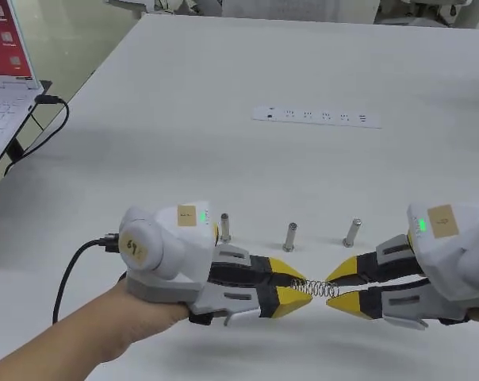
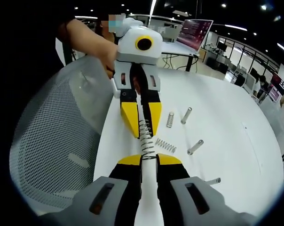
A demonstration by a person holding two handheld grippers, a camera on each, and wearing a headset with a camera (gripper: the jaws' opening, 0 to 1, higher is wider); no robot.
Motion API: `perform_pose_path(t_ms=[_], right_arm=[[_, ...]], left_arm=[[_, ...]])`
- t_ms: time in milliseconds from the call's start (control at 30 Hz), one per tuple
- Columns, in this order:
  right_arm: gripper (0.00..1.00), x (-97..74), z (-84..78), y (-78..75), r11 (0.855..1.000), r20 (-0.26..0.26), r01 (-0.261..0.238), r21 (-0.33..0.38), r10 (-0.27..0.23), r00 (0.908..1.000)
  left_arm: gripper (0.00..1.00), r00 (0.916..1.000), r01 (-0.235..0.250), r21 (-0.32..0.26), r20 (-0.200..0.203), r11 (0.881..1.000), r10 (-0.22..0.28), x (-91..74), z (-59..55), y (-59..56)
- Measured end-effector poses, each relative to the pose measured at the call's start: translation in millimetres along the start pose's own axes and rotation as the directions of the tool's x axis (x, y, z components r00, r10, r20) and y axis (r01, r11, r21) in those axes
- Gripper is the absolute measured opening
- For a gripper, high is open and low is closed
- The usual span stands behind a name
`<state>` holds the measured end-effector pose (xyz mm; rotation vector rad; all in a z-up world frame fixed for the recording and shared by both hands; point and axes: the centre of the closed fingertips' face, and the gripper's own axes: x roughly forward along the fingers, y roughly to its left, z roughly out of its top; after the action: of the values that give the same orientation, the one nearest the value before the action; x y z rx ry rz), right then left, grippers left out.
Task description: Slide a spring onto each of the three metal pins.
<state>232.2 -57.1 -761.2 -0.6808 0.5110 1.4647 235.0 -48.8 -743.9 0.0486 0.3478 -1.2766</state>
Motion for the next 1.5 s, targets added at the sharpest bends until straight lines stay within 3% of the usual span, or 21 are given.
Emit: perform_pose_path(t_ms=[467,900,1000,1233,1500], right_arm=[[0.08,-4.3,1.1,-7.2,1.0,0.025,0.0,0.003,0.0,0.9997],[0.08,-10.3,19.0,-4.3,1.0,0.072,-0.009,-0.005,0.009,0.9974],[0.09,-11.8,29.3,-1.8,0.999,0.131,-0.023,0.038,0.018,0.9912],[0.08,-11.3,34.9,-2.3,0.999,0.149,-0.02,0.028,0.016,0.9888],[0.08,-9.6,54.2,-3.0,0.999,0.238,-0.013,0.038,0.004,0.9713]], left_arm=[[0.02,1.0,0.001,-0.008,-0.007,1.0,-0.001,0.3,-2.4,3.2],[0.02,0.9995,0.001,0.014,-0.033,1.0,0.0,0.1,-8.1,3.8],[0.02,0.9992,0.0,0.015,-0.04,1.0,0.001,-0.3,-9.5,4.1],[0.02,0.9987,0.001,0.022,-0.051,1.0,0.0,1.8,-11.7,3.2],[0.02,0.999,0.012,0.02,-0.044,1.0,-0.011,5.6,-9.7,-0.1]])
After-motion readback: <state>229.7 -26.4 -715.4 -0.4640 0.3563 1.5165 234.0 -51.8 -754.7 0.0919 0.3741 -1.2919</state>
